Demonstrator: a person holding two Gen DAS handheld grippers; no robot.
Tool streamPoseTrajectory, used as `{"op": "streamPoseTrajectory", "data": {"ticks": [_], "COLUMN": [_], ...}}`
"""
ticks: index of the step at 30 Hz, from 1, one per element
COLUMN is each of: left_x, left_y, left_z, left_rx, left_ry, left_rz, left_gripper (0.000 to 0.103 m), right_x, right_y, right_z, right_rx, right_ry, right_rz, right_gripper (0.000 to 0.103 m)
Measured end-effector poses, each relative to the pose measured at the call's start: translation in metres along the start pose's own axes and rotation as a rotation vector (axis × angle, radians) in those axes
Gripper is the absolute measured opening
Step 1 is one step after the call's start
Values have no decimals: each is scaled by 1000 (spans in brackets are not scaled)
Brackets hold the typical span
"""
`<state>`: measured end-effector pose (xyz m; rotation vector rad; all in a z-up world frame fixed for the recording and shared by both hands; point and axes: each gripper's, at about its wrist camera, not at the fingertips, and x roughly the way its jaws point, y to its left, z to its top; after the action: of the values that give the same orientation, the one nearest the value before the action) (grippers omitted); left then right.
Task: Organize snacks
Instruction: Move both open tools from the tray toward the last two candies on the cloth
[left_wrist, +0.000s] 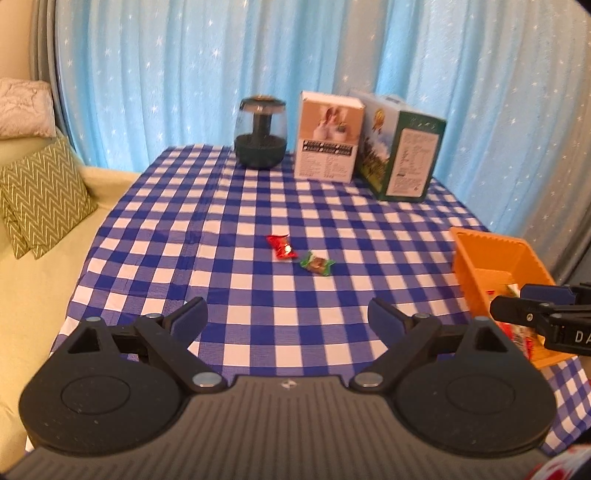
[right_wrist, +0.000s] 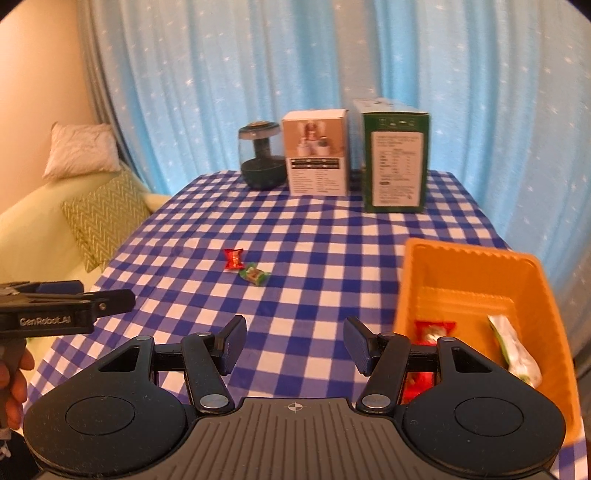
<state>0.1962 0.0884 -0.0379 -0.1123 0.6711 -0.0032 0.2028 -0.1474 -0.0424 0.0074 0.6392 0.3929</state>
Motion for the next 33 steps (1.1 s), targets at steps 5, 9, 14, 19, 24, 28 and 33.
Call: {"op": "streamPoseTrajectory", "data": {"ticks": [5, 9, 14, 19, 24, 28, 33], "left_x": [33, 58, 89, 117, 138, 149, 169], "left_y": [11, 22, 35, 41, 41, 47, 62], "left_z": [6, 13, 25, 32, 40, 46, 47], "left_rx": [6, -19, -50, -47, 8, 20, -25], "left_ry": [32, 41, 30, 31, 21, -7, 28], "left_rz": [7, 14, 37, 44, 62, 71, 47], "left_gripper": [92, 92, 92, 92, 92, 92, 85], "right_x": [36, 69, 108, 140, 170, 194, 224], "right_y": [5, 10, 13, 13, 14, 17, 21], "right_z": [5, 9, 14, 19, 24, 27, 29], "right_rx": [-39, -75, -105, -135, -181, -224, -269], "right_ry": [6, 16, 37, 54, 68, 78, 112], "right_rz": [18, 40, 69, 88, 103, 110, 119], "right_gripper": [58, 58, 58, 58, 58, 58, 49]}}
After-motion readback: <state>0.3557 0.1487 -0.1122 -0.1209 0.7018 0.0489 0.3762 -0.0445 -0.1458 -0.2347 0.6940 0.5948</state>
